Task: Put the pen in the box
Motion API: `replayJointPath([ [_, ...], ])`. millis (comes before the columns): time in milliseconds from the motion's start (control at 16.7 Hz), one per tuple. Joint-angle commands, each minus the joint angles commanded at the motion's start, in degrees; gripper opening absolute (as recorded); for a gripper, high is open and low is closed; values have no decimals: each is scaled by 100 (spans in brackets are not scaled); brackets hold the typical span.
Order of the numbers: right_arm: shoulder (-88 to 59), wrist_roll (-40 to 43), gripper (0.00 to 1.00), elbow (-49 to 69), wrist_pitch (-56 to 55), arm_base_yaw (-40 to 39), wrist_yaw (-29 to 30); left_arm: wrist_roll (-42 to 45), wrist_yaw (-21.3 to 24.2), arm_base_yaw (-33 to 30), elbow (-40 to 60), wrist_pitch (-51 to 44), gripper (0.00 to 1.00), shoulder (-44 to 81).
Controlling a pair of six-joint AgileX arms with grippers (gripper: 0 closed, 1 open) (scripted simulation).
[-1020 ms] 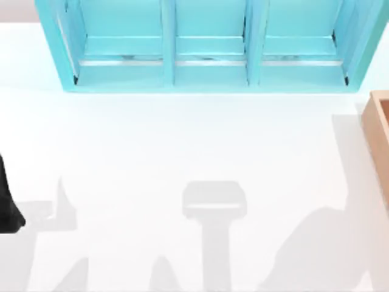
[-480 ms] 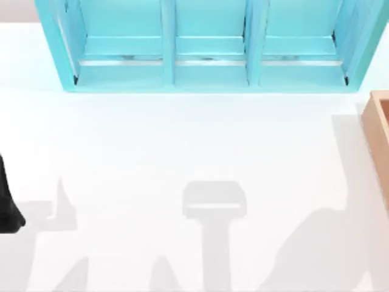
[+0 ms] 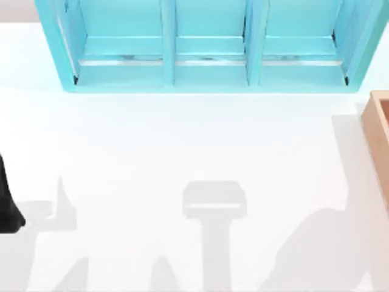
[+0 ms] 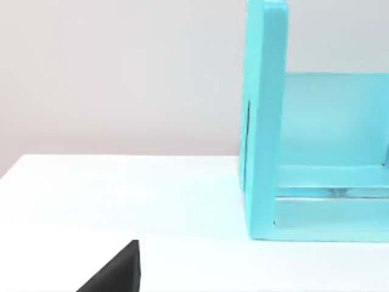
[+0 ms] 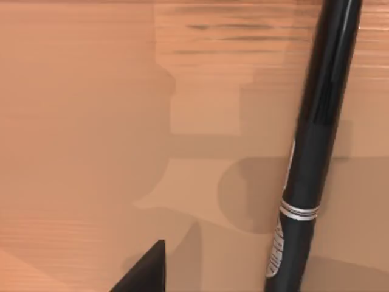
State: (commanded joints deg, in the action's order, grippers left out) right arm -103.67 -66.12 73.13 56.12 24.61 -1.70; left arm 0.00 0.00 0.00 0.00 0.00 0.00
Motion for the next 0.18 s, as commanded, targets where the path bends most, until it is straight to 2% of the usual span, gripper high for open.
replayJointPath([
  [180, 0, 0, 100, 0, 0, 0, 0, 0, 0, 0, 0, 0, 100, 0],
])
